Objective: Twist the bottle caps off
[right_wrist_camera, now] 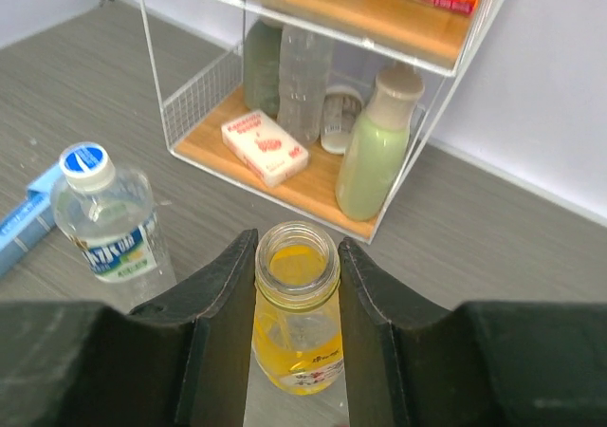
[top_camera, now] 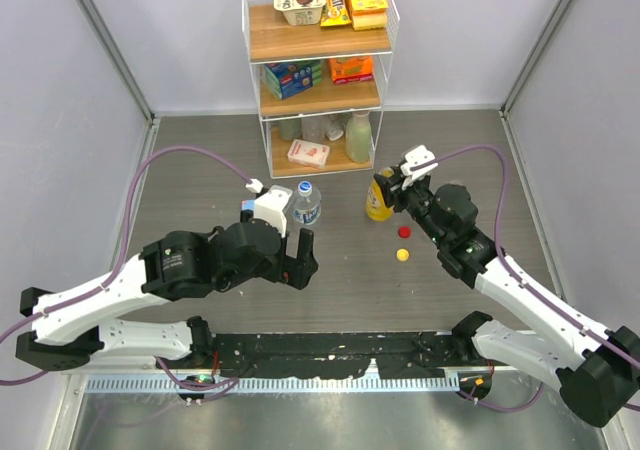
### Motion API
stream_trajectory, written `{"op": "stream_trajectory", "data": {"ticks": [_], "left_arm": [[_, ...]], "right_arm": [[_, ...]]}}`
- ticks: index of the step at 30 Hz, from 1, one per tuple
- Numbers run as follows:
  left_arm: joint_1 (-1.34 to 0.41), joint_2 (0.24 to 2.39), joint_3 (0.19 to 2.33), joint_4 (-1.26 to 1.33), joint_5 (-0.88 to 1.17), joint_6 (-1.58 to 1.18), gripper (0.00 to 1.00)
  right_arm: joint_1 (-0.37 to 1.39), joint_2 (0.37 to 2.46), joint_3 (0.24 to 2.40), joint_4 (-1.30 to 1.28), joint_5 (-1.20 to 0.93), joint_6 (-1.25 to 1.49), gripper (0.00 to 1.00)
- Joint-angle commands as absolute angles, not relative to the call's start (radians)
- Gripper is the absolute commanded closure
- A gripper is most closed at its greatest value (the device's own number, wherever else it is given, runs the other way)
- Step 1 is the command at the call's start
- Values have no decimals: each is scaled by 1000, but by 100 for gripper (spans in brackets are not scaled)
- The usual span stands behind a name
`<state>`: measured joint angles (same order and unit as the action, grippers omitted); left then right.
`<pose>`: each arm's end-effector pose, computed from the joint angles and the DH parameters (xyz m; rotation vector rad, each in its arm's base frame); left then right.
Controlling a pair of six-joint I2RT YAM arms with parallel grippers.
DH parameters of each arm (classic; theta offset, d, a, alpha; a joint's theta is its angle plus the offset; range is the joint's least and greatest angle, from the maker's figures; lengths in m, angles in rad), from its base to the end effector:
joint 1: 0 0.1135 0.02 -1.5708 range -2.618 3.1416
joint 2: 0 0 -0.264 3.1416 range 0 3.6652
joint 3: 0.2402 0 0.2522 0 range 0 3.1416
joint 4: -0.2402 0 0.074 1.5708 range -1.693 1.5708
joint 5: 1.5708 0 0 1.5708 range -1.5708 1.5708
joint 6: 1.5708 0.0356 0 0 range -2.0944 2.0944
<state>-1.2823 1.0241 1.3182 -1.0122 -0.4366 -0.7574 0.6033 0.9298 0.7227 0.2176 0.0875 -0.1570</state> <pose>0.0656 -0.1681 0.3975 0.3681 2.2521 -0.6150 0.1859 0.1243 0.3346 -0.5166 1.4797 0.2833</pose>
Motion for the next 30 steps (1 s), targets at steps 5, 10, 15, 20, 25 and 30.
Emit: {"op": "stream_trajectory", "data": {"ticks": [5, 10, 15, 20, 25, 30], "left_arm": [[-1278, 979, 1290, -1008, -446, -790, 2], [-1278, 965, 1263, -988, -430, -805, 4], [-1279, 971, 1259, -986, -422, -808, 4], [-1278, 979, 1261, -985, -420, -808, 4], [-1278, 976, 1246, -971, -411, -828, 4], [-1279, 977, 1239, -969, -410, -838, 4]], "right_arm": [[607, 910, 559, 408, 144, -129, 98], [607, 868, 466, 481, 153, -57, 98], [607, 833, 425, 451, 141, -41, 96], [607, 801, 423, 394, 144, -41, 55], [607, 765, 442, 354, 163, -44, 34], [607, 747, 469, 341, 132, -35, 27]]}}
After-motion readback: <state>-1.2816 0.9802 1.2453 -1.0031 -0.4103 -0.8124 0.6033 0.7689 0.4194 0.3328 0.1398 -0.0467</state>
